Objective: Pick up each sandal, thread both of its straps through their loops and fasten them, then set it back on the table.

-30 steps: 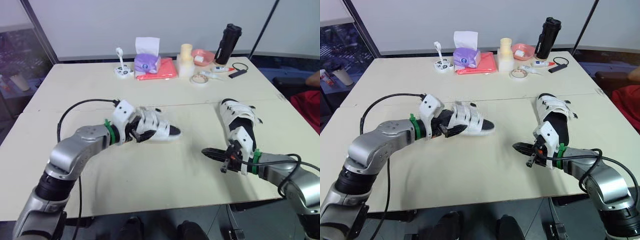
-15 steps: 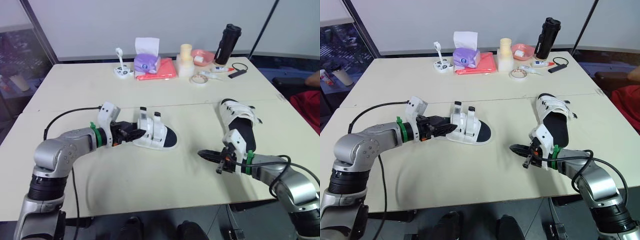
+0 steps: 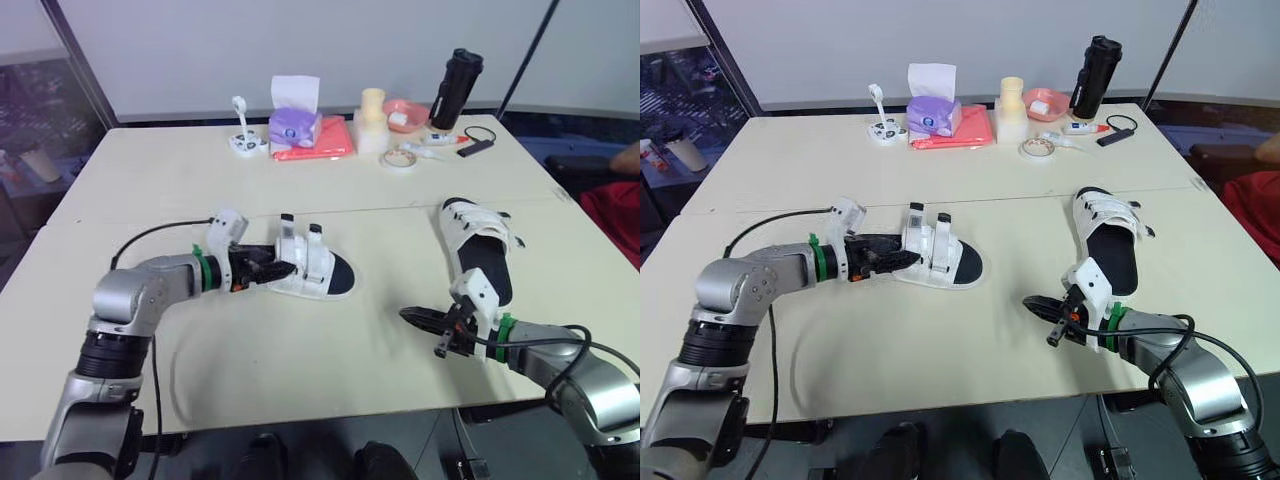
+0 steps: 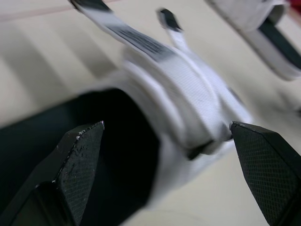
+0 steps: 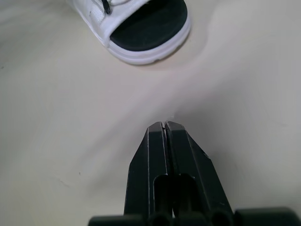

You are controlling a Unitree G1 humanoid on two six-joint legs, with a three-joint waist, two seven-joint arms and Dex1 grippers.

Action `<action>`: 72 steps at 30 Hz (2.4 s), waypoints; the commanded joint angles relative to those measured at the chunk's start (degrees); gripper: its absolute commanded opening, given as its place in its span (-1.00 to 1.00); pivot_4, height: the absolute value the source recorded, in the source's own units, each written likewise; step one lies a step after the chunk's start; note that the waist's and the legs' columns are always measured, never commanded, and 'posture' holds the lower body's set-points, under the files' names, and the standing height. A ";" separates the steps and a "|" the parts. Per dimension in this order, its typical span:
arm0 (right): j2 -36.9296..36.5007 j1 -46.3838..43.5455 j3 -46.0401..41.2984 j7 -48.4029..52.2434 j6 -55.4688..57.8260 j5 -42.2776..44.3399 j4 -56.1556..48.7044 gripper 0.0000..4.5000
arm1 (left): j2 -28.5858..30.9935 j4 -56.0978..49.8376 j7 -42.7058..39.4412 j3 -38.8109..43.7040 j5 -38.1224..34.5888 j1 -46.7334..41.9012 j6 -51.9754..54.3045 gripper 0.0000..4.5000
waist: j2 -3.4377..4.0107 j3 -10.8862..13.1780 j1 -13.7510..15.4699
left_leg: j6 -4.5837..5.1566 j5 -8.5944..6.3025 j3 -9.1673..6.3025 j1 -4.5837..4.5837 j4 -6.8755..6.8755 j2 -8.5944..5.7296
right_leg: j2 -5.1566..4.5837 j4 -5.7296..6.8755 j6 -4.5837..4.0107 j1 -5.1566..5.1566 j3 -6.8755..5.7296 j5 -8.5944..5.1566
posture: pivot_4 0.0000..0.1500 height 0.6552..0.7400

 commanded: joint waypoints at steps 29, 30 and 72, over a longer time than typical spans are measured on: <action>0.94 -0.16 -2.03 -2.85 2.26 0.80 -4.39 -1.00 | -39.77 41.26 41.45 22.75 6.16 -27.42 -50.74 -1.00 | -0.04 -0.01 1.09 | 0.40 -0.24 0.08 -0.23 0.70 -0.05 | -0.05 0.12 0.04 -0.02 0.01 0.02 | 1.00 1.00; 0.99 -0.08 -2.15 -3.10 2.29 0.69 -4.64 -1.00 | -41.16 44.06 43.30 23.77 5.93 -28.30 -53.79 -1.00 | -0.04 -0.01 1.15 | 0.41 -0.24 0.07 -0.23 0.69 -0.05 | -0.04 0.12 0.04 -0.02 0.01 0.01 | 1.00 1.00; 1.49 0.24 -5.85 -2.54 -0.04 3.50 -5.02 -1.00 | -36.24 -8.20 87.06 25.66 -10.67 -11.38 5.05 0.97 | 0.04 -0.11 0.59 | 0.38 -0.23 0.03 -0.16 0.87 -0.08 | 0.00 0.40 0.05 0.05 0.09 0.01 | 1.00 1.00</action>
